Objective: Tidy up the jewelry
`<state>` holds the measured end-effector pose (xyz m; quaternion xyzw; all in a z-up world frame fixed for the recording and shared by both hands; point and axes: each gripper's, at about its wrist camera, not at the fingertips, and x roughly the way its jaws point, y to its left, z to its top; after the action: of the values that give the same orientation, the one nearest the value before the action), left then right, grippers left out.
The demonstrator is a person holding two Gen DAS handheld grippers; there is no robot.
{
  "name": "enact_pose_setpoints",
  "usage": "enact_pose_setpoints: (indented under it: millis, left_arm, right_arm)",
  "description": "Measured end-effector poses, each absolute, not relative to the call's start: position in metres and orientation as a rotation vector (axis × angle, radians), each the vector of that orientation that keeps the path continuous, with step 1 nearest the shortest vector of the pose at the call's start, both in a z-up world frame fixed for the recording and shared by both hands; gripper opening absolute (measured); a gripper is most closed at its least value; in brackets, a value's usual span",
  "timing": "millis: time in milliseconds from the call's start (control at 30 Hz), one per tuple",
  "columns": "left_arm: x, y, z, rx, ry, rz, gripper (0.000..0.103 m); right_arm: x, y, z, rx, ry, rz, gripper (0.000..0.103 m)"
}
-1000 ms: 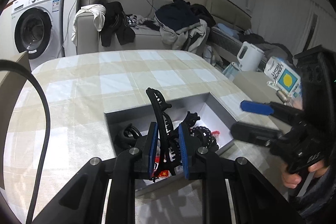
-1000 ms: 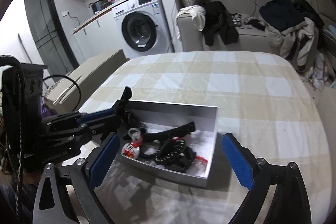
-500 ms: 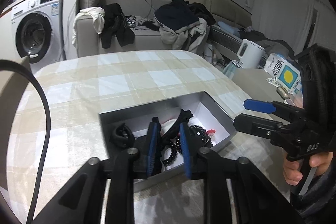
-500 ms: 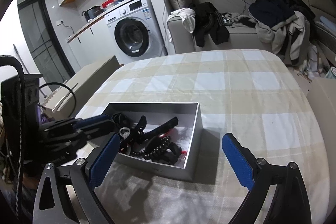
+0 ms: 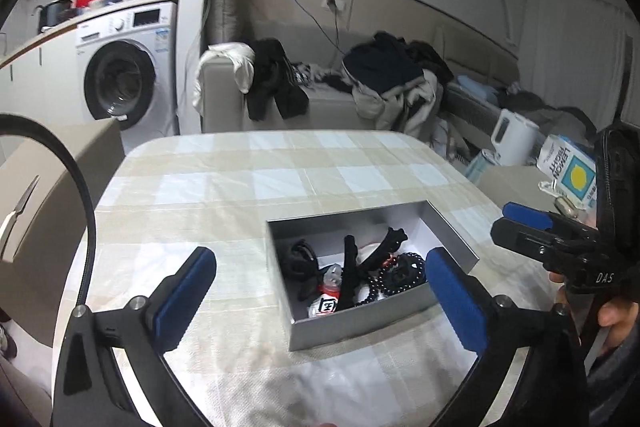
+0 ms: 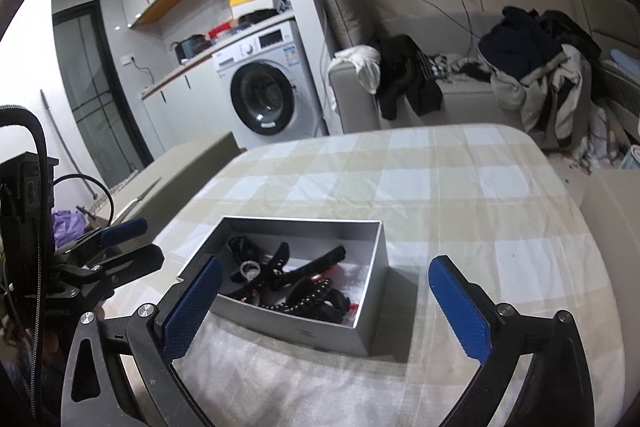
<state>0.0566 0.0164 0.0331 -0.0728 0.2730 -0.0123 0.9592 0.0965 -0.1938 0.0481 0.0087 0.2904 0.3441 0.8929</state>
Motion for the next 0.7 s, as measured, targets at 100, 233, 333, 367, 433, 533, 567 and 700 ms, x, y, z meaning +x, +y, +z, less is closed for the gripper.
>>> enact_pose_setpoints:
  millis: [100, 233, 333, 367, 433, 533, 567, 700]
  left_arm:
    - [0.051, 0.019, 0.027, -0.151, 0.544, 0.002, 0.102]
    - [0.045, 0.02, 0.018, -0.139, 0.525, 0.053, 0.102]
    - [0.041, 0.02, 0.015, -0.136, 0.508, 0.053, 0.102]
    - [0.04, 0.021, 0.013, -0.14, 0.5, 0.06, 0.102]
    - [0.038, 0.022, 0.011, -0.145, 0.489, 0.071, 0.102]
    - [0.038, 0.023, 0.008, -0.158, 0.483, 0.065, 0.102]
    - [0.037, 0.023, 0.007, -0.16, 0.482, 0.064, 0.102]
    - [0.035, 0.022, 0.005, -0.157, 0.473, 0.057, 0.102]
  right_arm:
    - [0.09, -0.193, 0.045, 0.006, 0.572, 0.714, 0.103]
    - [0.084, -0.188, 0.039, -0.028, 0.55, 0.721, 0.103]
    - [0.078, -0.185, 0.033, -0.038, 0.524, 0.734, 0.103]
    - [0.077, -0.183, 0.032, -0.042, 0.526, 0.745, 0.103]
    - [0.072, -0.182, 0.03, -0.05, 0.511, 0.761, 0.103]
    - [0.064, -0.18, 0.029, -0.071, 0.476, 0.77, 0.103]
    - [0.063, -0.18, 0.028, -0.072, 0.468, 0.77, 0.103]
    - [0.061, -0.18, 0.027, -0.069, 0.456, 0.771, 0.103]
